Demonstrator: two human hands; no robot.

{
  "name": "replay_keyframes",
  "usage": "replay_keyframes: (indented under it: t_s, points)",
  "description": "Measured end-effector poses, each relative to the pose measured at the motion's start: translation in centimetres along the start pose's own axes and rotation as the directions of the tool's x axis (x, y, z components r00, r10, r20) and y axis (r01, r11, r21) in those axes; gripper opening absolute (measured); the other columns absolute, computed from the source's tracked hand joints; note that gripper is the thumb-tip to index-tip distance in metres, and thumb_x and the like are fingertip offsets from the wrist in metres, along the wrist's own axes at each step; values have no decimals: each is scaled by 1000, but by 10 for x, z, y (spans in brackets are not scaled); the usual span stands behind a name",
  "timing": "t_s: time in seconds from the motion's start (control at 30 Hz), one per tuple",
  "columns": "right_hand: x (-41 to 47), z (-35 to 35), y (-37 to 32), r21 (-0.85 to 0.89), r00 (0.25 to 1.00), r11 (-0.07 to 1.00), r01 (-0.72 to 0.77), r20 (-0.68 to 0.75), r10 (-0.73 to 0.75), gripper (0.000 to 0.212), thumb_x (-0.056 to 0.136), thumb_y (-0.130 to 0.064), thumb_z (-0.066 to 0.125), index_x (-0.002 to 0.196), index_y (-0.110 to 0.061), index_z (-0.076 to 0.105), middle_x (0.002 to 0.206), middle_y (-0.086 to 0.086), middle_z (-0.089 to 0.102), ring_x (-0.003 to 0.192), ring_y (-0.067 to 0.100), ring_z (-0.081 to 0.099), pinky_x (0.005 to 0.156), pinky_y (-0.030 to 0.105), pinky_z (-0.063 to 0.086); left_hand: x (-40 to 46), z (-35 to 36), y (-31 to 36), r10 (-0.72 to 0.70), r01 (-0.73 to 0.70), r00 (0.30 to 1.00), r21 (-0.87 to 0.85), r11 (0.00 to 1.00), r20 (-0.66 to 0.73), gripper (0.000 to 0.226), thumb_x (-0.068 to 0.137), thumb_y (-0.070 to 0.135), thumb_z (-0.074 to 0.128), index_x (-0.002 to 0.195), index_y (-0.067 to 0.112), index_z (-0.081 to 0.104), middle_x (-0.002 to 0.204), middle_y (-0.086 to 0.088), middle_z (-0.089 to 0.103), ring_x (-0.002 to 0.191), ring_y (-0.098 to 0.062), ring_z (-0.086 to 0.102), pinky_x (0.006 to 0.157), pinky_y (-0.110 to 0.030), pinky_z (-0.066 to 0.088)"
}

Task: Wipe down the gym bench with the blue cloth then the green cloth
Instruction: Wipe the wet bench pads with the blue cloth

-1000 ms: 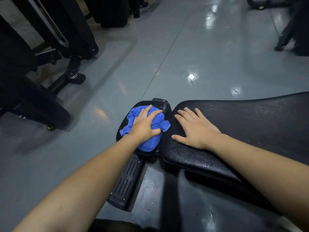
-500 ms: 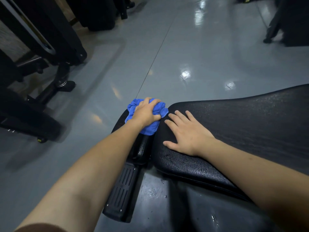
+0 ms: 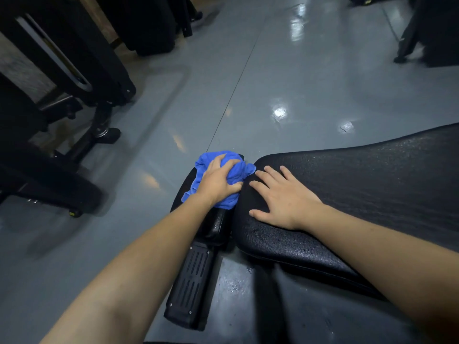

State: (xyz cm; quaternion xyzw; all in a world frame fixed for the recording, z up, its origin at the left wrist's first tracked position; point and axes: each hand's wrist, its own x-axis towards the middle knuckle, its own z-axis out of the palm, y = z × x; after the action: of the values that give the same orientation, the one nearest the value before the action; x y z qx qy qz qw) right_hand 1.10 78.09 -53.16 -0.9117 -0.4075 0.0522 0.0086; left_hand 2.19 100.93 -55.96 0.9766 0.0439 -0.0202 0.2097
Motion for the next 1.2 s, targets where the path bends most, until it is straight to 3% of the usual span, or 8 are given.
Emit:
replay_keyframes:
  t_s: [0.27, 0.43, 0.6, 0.73, 0.87, 0.97, 1.1, 1.2]
  points:
    - [-1, -5, -3, -7, 999, 1000, -5, 44, 5, 104, 72, -78, 0, 157, -21, 21, 166, 9, 12, 153, 28, 3, 123, 52, 4, -92, 0, -16, -18, 18, 1000, 2, 1000, -19, 63, 80, 51, 68, 139, 41, 48, 162, 0, 21, 147, -23, 26, 118, -45, 28]
    - [-3, -6, -3, -13, 999, 1000, -9, 49, 9, 86, 90, -74, 22, 157, -21, 20, 166, 8, 11, 153, 27, 1, 123, 52, 3, -130, 1, -22, -15, 16, 1000, 36, 999, -20, 67, 80, 70, 48, 142, 44, 45, 164, 4, 18, 149, -21, 24, 121, -46, 23]
    - [-3, -5, -3, -23, 998, 1000, -10, 55, 11, 85, 92, -73, 22, 157, -20, 19, 166, 8, 10, 153, 27, 0, 123, 52, 2, -138, 4, -20, -87, 86, 996, -48, 995, -35, 60, 88, 72, 31, 139, 46, 47, 164, 9, 18, 149, -18, 23, 122, -43, 19]
    - [-1, -4, -2, -19, 999, 1000, -10, 44, 11, 89, 87, -75, 14, 157, -20, 20, 166, 9, 11, 153, 28, 2, 123, 52, 3, -119, 8, -14, -103, 101, 993, -27, 995, -59, 57, 85, 73, 36, 136, 50, 48, 163, 6, 21, 148, -19, 25, 121, -43, 22]
    - [-1, -2, -2, -26, 999, 1000, -8, 46, 9, 94, 82, -76, 8, 157, -20, 20, 166, 9, 11, 153, 29, 2, 123, 52, 4, -95, 6, -14, -78, 78, 997, -27, 997, -21, 46, 95, 55, 52, 140, 51, 44, 164, 3, 17, 150, -23, 20, 121, -46, 22]
    - [0, -1, -2, -30, 999, 1000, -6, 34, 7, 87, 89, -74, 17, 157, -19, 19, 166, 10, 11, 153, 29, 2, 123, 52, 4, -74, 1, -12, -59, 59, 998, -24, 998, 5, 48, 97, 50, 54, 144, 47, 43, 165, 3, 16, 150, -22, 18, 121, -48, 22]
    - [1, 0, -2, -27, 999, 1000, -9, 33, 10, 100, 76, -76, -1, 157, -19, 20, 165, 10, 12, 153, 30, 3, 122, 53, 5, -43, -5, -8, -62, 65, 997, -93, 994, 35, 61, 83, 53, 56, 142, 47, 44, 163, 4, 18, 150, -17, 19, 119, -49, 26]
    - [0, 0, -2, -20, 1000, 1000, -7, 16, 7, 94, 83, -75, 7, 157, -18, 21, 165, 11, 13, 153, 31, 4, 122, 53, 5, -23, -7, -8, -44, 51, 998, -135, 990, 54, 65, 79, 45, 67, 141, 47, 47, 163, 4, 17, 150, -16, 17, 120, -48, 26]
